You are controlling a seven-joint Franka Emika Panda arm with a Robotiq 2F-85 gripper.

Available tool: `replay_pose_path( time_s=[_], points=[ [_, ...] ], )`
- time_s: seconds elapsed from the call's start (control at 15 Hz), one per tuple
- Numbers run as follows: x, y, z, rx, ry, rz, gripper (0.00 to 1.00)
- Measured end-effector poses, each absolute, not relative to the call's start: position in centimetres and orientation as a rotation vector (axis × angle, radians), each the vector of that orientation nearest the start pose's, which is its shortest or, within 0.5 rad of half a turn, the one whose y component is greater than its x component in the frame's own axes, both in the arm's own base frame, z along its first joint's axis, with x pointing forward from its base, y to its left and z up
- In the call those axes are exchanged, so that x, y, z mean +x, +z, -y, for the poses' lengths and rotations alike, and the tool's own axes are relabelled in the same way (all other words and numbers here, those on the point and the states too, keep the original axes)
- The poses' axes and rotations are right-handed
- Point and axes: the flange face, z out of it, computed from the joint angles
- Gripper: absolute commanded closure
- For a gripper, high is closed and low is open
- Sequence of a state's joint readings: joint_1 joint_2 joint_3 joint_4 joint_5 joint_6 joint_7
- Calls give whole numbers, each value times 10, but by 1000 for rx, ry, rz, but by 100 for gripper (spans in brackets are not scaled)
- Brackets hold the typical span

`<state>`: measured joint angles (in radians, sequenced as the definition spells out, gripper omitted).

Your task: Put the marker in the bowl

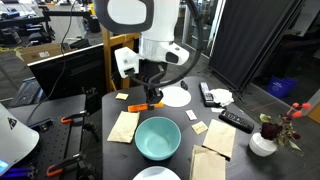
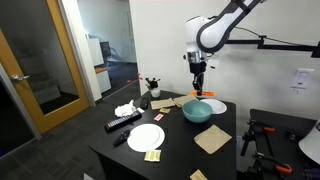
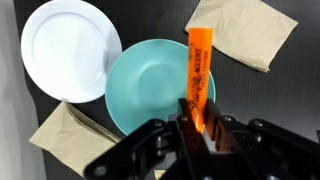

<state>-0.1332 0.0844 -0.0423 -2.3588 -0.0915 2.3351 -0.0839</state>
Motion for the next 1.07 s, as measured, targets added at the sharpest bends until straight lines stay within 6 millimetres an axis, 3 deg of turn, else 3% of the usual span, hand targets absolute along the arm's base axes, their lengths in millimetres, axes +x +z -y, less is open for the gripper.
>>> replay_pose_path(
  time_s=[0.47,1.07],
  points=[
    [465,249,81,-3224,42,-275,95],
    [464,217,94,-3249,-27,-553,95]
  ],
)
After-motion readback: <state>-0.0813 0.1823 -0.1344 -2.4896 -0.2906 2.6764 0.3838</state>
